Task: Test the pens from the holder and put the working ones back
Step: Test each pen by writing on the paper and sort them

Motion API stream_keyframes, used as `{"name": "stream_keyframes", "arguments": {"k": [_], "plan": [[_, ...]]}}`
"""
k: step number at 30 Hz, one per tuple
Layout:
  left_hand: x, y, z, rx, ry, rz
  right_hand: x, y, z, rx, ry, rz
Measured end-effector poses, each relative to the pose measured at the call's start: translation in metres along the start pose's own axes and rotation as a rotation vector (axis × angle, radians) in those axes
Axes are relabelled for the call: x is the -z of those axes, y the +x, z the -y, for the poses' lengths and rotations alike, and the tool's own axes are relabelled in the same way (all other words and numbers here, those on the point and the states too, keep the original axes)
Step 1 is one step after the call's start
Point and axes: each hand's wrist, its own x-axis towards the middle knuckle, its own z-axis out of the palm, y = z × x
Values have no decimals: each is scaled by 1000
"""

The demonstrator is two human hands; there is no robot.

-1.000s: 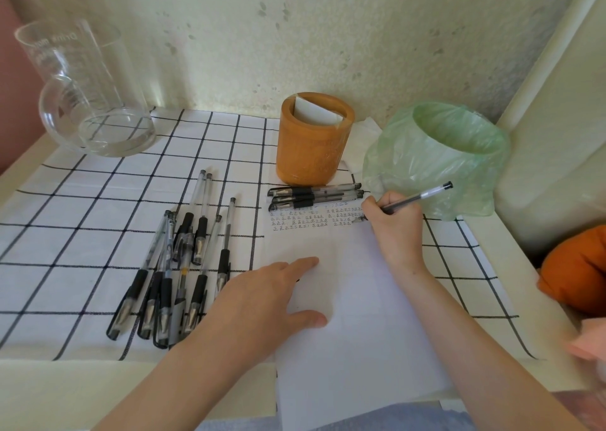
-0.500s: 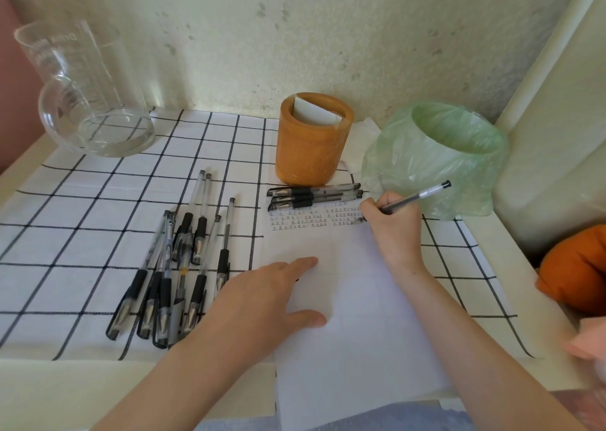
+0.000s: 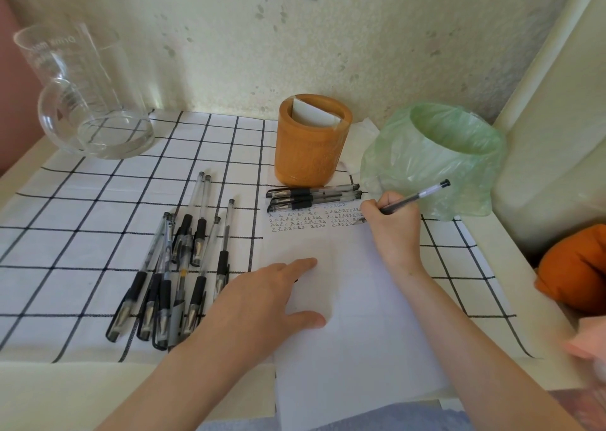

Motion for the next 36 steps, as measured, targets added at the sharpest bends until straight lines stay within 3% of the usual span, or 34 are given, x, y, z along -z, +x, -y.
{"name": "stream_keyframes", "arguments": {"k": [5,9,12,16,20,36], "plan": [[-1,-2,4,-22,-187,-64,2,1,-1,-50,35,9],[7,1,9,-22,-392,-186,5,-1,12,-99,250,13],[14,4,5,-10,-645,-288,5,-12,37,-139,390,162],[14,5,7,-70,-809,-408,6,-26,57,-322,544,383],[15,4,7,-64,-872,-462,9,-34,62,-324,566,487],[10,8,5,-63,-849,-486,4,-40,61,-215,368,563]]}}
